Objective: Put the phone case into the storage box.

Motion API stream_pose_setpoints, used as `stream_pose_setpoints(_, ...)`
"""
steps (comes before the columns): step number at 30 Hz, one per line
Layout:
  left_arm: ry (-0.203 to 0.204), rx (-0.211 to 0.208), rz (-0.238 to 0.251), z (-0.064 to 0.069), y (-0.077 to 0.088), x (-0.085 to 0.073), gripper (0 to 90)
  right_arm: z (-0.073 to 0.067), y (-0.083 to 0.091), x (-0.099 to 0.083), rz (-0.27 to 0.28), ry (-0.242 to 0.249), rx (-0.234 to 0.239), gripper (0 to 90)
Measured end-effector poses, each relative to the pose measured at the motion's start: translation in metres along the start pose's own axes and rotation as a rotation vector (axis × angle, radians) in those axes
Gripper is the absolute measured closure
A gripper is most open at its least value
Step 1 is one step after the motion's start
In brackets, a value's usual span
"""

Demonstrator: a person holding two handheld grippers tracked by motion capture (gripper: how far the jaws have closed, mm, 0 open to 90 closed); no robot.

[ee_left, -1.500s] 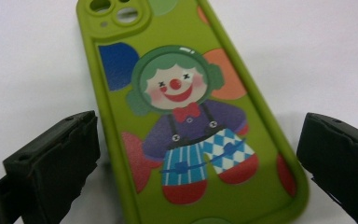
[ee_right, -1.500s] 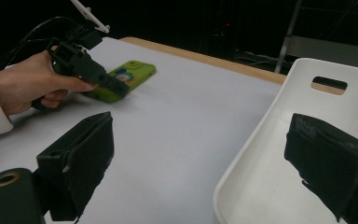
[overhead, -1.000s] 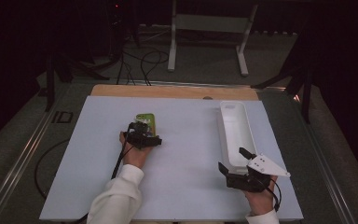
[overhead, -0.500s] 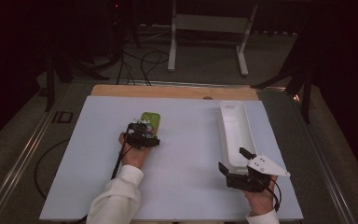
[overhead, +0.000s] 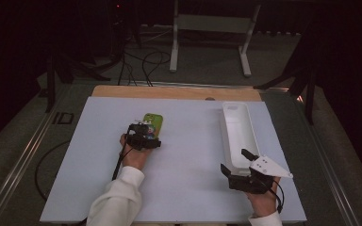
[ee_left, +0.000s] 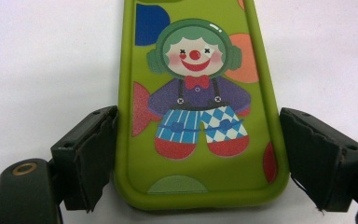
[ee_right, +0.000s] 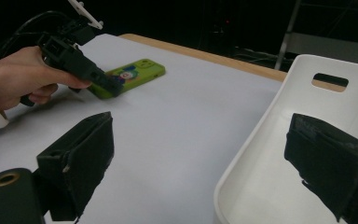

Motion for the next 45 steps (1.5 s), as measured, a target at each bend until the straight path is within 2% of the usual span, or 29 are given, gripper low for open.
stream_pose_setpoints(5, 0.002, -0.006, 0.014, -0.003, 0.004, 0.001, 16.0, 0.000, 0.000, 0.000, 0.000, -0.002, -0.001, 8.1)
stream_pose_setpoints(23, -0.067, -0.032, 0.112, -0.011, 0.030, 0.010, 16.3, 0.000, 0.001, 0.002, 0.006, -0.001, 0.000, 8.2)
stream_pose_setpoints(27, -0.085, -0.041, 0.151, -0.012, 0.041, 0.013, 16.2, 0.001, 0.001, 0.003, 0.005, -0.005, 0.000, 8.2)
stream_pose_setpoints(45, -0.136, -0.102, 0.252, -0.017, 0.070, 0.010, 16.2, 0.001, -0.005, 0.011, 0.008, 0.004, 0.023, 8.1)
Point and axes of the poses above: each handheld gripper's, and its own axes: y roughly backward along the jaws, x roughly out of its top, z roughly to its right, the point moved 5 cm from there along -y, roughly forward along the jaws, and after that the axes turned 10 degrees about z, right-handed, at the moved point
